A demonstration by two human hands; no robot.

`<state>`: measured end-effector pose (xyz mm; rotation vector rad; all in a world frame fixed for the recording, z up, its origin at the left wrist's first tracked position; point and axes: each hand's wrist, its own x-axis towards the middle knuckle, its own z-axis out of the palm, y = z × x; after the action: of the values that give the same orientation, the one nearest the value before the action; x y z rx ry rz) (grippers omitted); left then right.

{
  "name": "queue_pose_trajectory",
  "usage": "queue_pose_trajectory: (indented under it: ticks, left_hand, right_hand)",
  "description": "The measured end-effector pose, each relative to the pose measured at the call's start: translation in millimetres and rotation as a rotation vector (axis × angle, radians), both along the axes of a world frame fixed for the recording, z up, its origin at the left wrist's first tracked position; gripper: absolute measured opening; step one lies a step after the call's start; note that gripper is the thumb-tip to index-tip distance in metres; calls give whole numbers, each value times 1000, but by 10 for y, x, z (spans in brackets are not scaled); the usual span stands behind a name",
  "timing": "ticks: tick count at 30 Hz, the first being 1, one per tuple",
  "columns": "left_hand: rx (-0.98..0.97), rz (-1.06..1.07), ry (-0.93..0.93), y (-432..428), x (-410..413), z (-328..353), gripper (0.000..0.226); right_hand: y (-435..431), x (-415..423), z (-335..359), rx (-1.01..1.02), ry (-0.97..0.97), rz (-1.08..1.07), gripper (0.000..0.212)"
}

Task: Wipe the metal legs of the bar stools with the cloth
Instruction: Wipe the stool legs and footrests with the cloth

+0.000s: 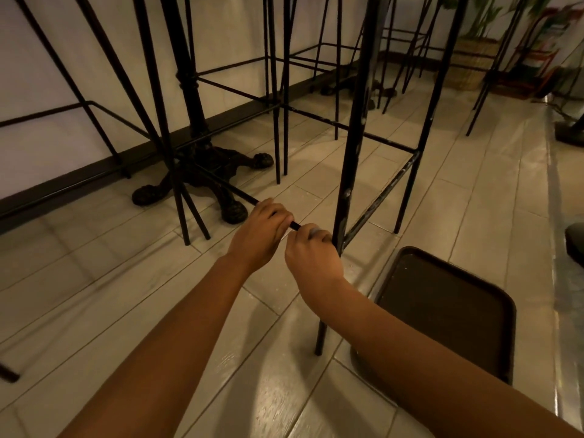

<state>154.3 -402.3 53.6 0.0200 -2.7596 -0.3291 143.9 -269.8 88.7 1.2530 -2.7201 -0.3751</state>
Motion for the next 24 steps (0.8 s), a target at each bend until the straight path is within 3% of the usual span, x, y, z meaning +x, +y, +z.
queue_pose_trajectory:
  ticks: [4, 9, 14, 19, 22, 24]
  left_hand:
    - [240, 194, -35, 112, 32, 28, 32]
    - [337, 267, 32, 400, 203, 6, 48]
    - [889, 458, 134, 659, 334, 201, 25]
    - [1398, 702, -87, 815, 323, 407, 73]
    - [1376, 716, -123, 892, 355, 523, 86]
    - [1429, 679, -116, 929, 417, 595, 78]
  right_hand:
    - [86, 4, 100, 26, 15, 130, 44]
    - [215, -22, 185, -81, -67, 211, 51]
    - [352, -57, 231, -261, -240, 309, 70]
    - [514, -46, 299, -439, -330, 418, 74]
    - [621, -54, 259, -578, -350, 508, 73]
    - [675, -92, 195, -618, -409, 548, 70]
